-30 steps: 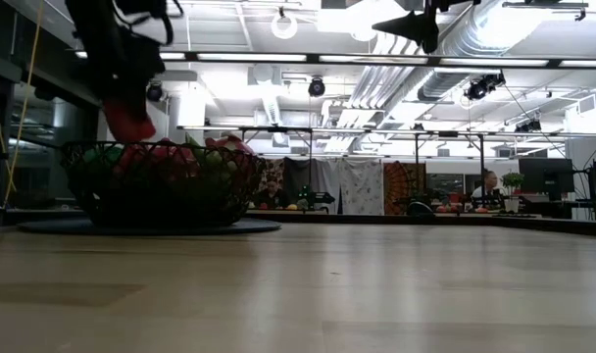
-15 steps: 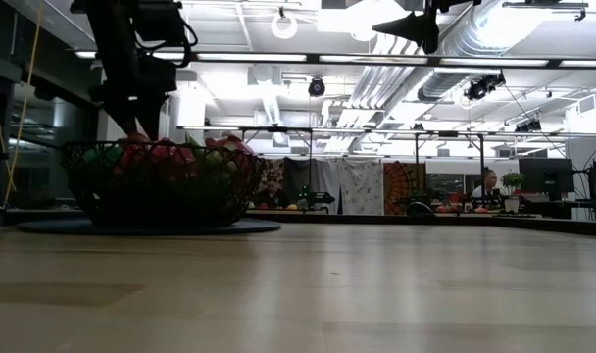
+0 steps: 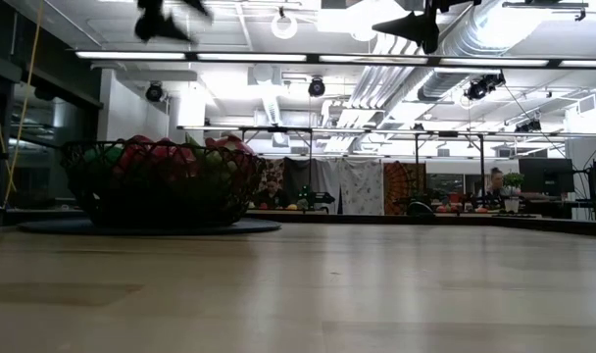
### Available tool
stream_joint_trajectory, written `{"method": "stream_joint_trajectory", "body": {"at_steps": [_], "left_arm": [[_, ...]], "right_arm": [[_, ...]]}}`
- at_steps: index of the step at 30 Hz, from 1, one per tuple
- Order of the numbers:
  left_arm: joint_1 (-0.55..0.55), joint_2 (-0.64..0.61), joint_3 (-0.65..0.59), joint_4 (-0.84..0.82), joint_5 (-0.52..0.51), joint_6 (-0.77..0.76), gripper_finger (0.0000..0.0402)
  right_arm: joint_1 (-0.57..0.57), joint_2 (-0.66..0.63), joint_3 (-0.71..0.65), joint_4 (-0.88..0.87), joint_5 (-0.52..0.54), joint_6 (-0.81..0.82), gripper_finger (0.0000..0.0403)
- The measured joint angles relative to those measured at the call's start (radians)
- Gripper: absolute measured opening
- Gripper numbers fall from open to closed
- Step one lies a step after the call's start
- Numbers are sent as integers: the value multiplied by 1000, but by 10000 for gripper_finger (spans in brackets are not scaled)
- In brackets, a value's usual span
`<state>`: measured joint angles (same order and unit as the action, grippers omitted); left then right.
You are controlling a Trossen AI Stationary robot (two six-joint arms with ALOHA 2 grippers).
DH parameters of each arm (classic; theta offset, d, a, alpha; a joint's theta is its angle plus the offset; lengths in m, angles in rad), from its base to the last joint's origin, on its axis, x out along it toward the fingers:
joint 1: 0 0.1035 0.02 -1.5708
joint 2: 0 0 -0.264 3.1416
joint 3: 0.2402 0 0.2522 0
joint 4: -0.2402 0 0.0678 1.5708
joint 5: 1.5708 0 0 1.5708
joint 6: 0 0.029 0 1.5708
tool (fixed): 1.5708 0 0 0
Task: Build produce basket
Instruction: Return to Home Position
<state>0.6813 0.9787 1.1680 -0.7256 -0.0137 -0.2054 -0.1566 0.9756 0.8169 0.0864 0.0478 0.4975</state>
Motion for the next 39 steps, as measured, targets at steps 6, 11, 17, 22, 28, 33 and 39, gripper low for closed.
{"method": "stream_joint_trajectory", "body": {"at_steps": [6,11,17,22,28,33,39], "left_arm": [[-153,-211,-196,457,55,-23,351],[-301,-330,-400,760,-15,-62,351],[-392,-362,-482,867,-96,-15,351],[-405,-356,-482,856,-99,48,351],[-408,-356,-482,854,-95,77,351],[-408,-356,-482,854,-58,-28,349],[-424,-370,-482,852,-21,-7,269]], "right_arm": [[0,0,0,1,-4,-20,369],[0,0,0,2,-5,-62,369],[0,0,0,2,-6,-98,369],[0,0,0,3,-6,-114,369],[0,0,0,3,-6,-115,369],[0,0,0,5,-7,-160,369],[0,0,0,6,-28,-166,369]]}}
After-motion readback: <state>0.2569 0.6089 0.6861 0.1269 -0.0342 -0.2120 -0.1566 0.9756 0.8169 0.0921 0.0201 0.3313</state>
